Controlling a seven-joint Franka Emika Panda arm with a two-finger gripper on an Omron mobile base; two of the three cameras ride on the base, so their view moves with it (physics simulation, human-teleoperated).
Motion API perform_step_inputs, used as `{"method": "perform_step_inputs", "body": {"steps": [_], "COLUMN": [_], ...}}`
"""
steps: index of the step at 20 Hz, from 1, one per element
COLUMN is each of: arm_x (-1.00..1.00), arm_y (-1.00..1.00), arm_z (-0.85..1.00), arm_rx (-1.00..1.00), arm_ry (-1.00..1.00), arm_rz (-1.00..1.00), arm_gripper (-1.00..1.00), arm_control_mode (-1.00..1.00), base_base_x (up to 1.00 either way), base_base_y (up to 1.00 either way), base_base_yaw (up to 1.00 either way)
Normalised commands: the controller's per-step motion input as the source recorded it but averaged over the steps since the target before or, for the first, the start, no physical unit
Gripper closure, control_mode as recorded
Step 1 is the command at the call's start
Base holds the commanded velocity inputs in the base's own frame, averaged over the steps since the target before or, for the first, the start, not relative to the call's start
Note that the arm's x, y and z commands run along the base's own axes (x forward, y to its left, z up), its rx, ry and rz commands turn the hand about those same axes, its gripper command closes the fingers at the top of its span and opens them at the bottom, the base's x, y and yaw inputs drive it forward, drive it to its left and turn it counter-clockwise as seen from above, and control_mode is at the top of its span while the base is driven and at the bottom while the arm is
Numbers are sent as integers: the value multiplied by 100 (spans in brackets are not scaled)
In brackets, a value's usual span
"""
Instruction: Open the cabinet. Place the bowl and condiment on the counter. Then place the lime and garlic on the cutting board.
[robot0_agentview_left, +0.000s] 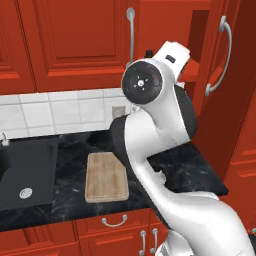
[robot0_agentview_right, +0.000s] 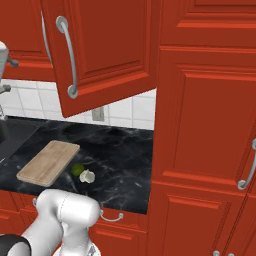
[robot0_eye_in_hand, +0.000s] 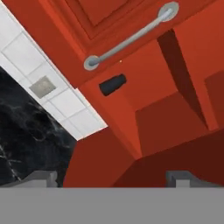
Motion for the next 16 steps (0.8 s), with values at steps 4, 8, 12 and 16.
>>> {"method": "perform_step_inputs", "body": {"steps": [4, 8, 12, 16], "arm_x": [100, 82, 19, -53], "arm_y": [-18, -76, -100, -99], "arm_z": [-26, -5, 0, 0], "arm_rx": [-30, -12, 0, 0], "arm_ry": [46, 29, 14, -4], "arm_rz": [-19, -13, -9, -3], "arm_gripper": [-100, -100, -100, -100], "arm_control_mode": [-100, -100, -100, -100], "base_base_x": [0, 0, 0, 0], "base_base_y": [0, 0, 0, 0], "base_base_yaw": [0, 0, 0, 0]}}
